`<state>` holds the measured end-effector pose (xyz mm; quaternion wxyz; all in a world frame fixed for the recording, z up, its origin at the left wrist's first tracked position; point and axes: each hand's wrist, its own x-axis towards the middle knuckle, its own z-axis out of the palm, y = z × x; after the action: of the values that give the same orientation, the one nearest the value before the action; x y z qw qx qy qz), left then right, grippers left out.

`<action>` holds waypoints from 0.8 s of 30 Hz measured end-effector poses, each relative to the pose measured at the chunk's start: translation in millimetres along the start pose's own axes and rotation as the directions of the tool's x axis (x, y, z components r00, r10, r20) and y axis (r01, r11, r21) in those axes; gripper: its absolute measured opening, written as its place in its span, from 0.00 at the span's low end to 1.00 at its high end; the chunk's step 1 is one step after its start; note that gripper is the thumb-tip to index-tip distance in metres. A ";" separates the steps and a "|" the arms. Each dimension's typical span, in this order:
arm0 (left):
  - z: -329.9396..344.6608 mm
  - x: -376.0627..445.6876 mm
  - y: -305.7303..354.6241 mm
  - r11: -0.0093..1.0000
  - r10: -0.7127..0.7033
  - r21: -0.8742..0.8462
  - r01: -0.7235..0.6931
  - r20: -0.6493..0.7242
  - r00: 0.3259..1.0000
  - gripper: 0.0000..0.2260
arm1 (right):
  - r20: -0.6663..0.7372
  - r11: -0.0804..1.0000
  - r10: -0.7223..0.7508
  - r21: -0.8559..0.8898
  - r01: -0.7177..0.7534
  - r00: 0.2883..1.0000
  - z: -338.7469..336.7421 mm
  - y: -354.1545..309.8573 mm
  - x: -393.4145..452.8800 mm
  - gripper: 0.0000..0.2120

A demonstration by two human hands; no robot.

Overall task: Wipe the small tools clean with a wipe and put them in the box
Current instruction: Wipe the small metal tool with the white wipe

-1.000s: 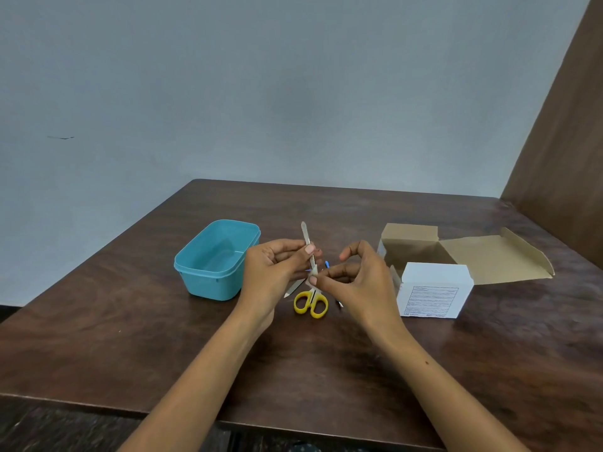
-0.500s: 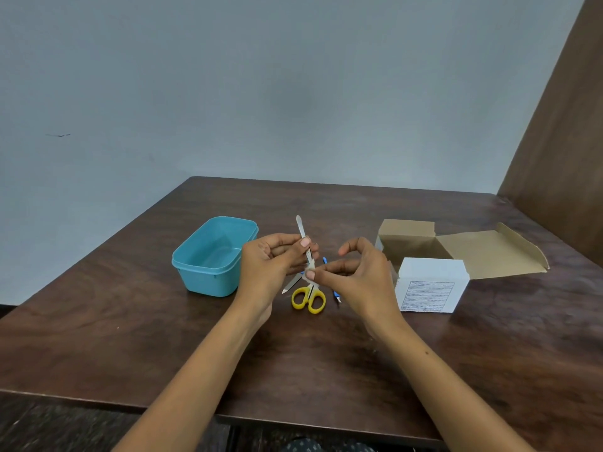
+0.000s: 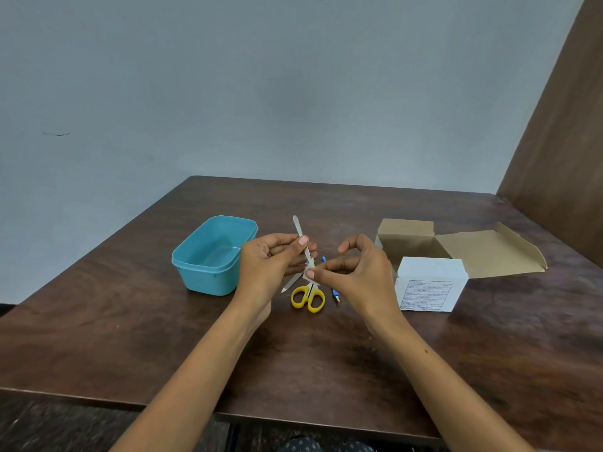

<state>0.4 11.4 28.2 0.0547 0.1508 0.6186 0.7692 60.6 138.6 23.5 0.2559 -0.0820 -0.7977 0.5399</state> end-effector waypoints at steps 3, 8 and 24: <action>-0.7 1.0 0.3 1.000 -0.009 0.019 0.009 -0.005 1.000 0.06 | 0.007 1.000 -0.006 -0.020 0.006 1.000 -1.3 -0.5 -1.0 0.22; 0.8 -0.5 -2.4 0.992 0.001 0.124 -0.009 0.063 0.998 0.06 | -0.027 1.000 0.001 0.007 -0.001 1.000 -3.3 -0.4 0.1 0.23; -4.5 -2.0 5.6 0.999 -0.034 0.003 0.034 0.209 0.977 0.10 | 0.012 0.795 0.209 0.580 -0.177 0.978 -9.0 -18.6 3.9 0.21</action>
<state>1.5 5.4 32.5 0.1323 0.2202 0.6118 0.7481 64.4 140.1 44.1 0.2332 -0.0956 -0.5768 0.7771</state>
